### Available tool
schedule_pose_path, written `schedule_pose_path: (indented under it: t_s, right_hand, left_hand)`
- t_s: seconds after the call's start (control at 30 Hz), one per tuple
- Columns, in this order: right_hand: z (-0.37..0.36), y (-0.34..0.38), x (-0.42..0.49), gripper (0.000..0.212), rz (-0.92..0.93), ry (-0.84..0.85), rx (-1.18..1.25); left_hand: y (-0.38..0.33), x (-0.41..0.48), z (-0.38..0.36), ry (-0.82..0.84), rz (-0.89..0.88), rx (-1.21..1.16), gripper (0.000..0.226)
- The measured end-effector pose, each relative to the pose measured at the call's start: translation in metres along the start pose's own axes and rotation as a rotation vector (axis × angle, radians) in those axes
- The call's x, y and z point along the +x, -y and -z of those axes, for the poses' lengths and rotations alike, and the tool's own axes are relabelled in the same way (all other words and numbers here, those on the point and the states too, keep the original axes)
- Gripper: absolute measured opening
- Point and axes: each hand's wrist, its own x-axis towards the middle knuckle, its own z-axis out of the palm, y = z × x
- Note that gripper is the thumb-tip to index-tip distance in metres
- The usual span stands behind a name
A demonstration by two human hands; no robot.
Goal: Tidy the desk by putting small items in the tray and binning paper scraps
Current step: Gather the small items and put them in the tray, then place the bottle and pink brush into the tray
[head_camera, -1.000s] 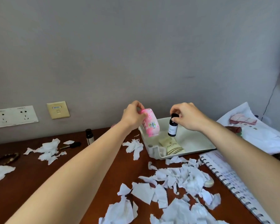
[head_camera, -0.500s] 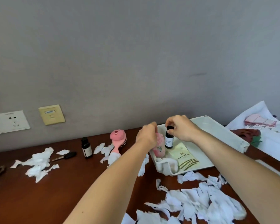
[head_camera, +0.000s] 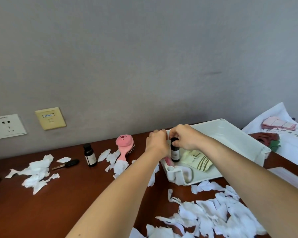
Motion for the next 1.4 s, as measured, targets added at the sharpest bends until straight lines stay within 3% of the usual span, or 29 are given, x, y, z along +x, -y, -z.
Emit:
schedule_pose_path:
  t_s: [0.27, 0.53, 1.0, 1.4]
  right_hand:
    - [0.016, 0.009, -0.016, 0.036, -0.036, 0.062, -0.077]
    - [0.046, 0.065, -0.048, 0.029, 0.061, 0.036, -0.097]
    - [0.026, 0.196, -0.085, 0.026, 0.159, 0.325, -0.075]
    - [-0.038, 0.209, -0.013, 0.034, 0.07, 0.25, -0.122]
  left_hand:
    - [0.025, -0.023, 0.029, 0.007, -0.069, 0.055, 0.03]
    - [0.048, -0.078, 0.1, 0.074, -0.132, 0.204, 0.04]
    - [0.133, -0.186, 0.194, 0.205, 0.023, 0.285, 0.048]
    - [0.21, -0.172, 0.176, 0.244, 0.12, 0.168, 0.052]
